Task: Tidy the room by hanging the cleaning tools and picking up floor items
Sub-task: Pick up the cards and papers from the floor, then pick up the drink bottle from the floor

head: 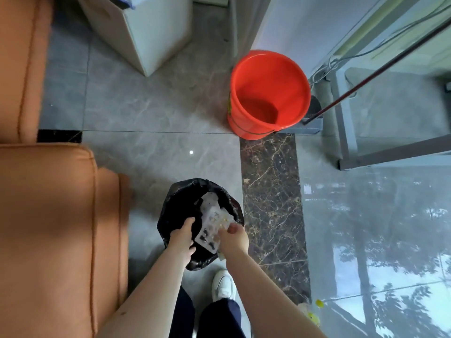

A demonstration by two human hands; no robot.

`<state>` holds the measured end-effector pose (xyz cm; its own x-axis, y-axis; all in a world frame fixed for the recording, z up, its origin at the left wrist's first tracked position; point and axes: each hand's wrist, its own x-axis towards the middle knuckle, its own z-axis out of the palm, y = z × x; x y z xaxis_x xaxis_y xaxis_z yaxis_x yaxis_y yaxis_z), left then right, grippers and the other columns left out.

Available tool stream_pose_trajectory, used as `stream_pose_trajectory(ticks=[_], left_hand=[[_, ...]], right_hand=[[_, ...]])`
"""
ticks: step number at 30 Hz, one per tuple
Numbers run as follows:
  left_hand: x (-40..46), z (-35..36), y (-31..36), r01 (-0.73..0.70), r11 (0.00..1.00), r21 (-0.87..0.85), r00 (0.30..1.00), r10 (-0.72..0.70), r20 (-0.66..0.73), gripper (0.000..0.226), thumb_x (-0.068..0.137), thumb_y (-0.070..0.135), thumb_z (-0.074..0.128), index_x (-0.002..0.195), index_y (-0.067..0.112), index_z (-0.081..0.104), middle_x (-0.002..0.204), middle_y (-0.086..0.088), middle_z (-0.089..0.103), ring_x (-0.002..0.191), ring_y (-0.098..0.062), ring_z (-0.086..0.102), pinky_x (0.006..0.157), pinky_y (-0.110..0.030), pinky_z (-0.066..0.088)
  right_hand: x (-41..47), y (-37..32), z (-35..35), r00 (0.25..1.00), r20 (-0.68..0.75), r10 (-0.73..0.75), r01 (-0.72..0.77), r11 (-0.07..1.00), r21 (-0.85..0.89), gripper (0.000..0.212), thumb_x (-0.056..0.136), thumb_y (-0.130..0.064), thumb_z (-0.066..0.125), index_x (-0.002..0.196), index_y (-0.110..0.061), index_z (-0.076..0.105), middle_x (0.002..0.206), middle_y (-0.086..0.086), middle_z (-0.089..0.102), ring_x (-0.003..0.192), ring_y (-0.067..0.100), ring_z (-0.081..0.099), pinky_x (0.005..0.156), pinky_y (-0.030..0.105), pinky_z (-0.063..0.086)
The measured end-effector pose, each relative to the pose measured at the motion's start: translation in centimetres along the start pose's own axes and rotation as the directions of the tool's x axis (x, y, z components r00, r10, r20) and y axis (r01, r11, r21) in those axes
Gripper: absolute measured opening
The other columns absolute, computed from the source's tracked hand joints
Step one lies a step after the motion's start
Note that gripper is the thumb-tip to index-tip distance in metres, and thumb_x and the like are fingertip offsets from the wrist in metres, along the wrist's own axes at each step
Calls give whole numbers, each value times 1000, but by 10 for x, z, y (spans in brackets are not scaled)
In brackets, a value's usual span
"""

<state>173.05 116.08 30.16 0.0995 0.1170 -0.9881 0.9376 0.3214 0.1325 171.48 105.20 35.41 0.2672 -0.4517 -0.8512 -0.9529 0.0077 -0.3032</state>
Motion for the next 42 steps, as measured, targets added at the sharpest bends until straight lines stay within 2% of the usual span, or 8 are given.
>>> stream_pose_trajectory(ticks=[2, 5, 9, 13, 23, 29, 37, 42], left_hand=[[2, -2, 3, 2, 999, 49, 999, -3, 32, 59, 88, 37, 59, 137, 9, 40, 142, -16, 42, 130, -30, 44, 100, -42, 42], [2, -4, 9, -14, 994, 109, 999, 8, 53, 51, 93, 32, 51, 137, 9, 42, 139, -16, 45, 131, -29, 44, 102, -41, 42], [-4, -3, 16, -43, 981, 188, 996, 28, 83, 45, 97, 26, 44, 138, 9, 43, 111, -10, 51, 123, -28, 48, 102, -40, 40], [-18, 8, 18, -85, 956, 280, 992, 56, 109, 44, 99, 23, 41, 140, 9, 40, 144, -16, 44, 132, -29, 44, 105, -42, 39], [-61, 53, -20, -107, 874, 473, 988, 41, 147, 41, 100, 18, 37, 138, 4, 42, 139, -15, 50, 130, -28, 47, 102, -40, 41], [-74, 86, -66, -160, 782, 602, 984, 80, 158, 16, 96, 17, 38, 90, 15, 53, 79, -4, 54, 64, -13, 49, 63, -26, 40], [-108, 149, -190, -229, 602, 765, 970, 74, 232, 26, 97, 20, 39, 116, 8, 54, 103, -9, 60, 92, -22, 58, 70, -31, 46], [-131, 184, -279, -252, 479, 841, 963, 39, 266, 38, 99, 21, 37, 132, 4, 48, 131, -14, 57, 116, -27, 56, 87, -37, 45]], right_hand=[[-2, -6, 6, 998, 58, -3, 4, 1000, -15, 32, 89, -13, 53, 120, -7, 57, 90, -1, 58, 86, 17, 57, 86, 33, 51], [-4, -14, 9, 996, 89, 14, -19, 999, 51, 36, 89, -13, 52, 125, -10, 56, 88, -1, 61, 81, 15, 57, 71, 23, 48], [-9, -18, 6, 991, 123, 59, -75, 988, 135, 38, 90, -11, 51, 129, -12, 52, 96, 2, 61, 85, 14, 59, 85, 29, 51], [-13, -16, -3, 992, 104, 74, -95, 971, 220, 35, 90, -10, 51, 125, -11, 55, 91, -1, 62, 89, 16, 61, 90, 32, 52], [-26, 27, -60, 988, 82, 128, -151, 874, 461, 28, 91, -9, 49, 118, -7, 58, 82, 0, 60, 84, 19, 61, 73, 28, 48], [-31, 66, -104, 983, 73, 171, -181, 799, 574, 30, 92, -7, 48, 121, -5, 55, 98, 9, 61, 82, 18, 60, 64, 25, 46], [-24, 177, -198, 970, 9, 241, -171, 660, 732, 31, 91, -8, 48, 120, -5, 58, 114, 16, 66, 76, 13, 62, 72, 29, 51], [-27, 258, -254, 955, 10, 296, -176, 541, 823, 28, 91, -7, 51, 117, -3, 58, 98, 15, 67, 78, 20, 65, 75, 35, 56]])
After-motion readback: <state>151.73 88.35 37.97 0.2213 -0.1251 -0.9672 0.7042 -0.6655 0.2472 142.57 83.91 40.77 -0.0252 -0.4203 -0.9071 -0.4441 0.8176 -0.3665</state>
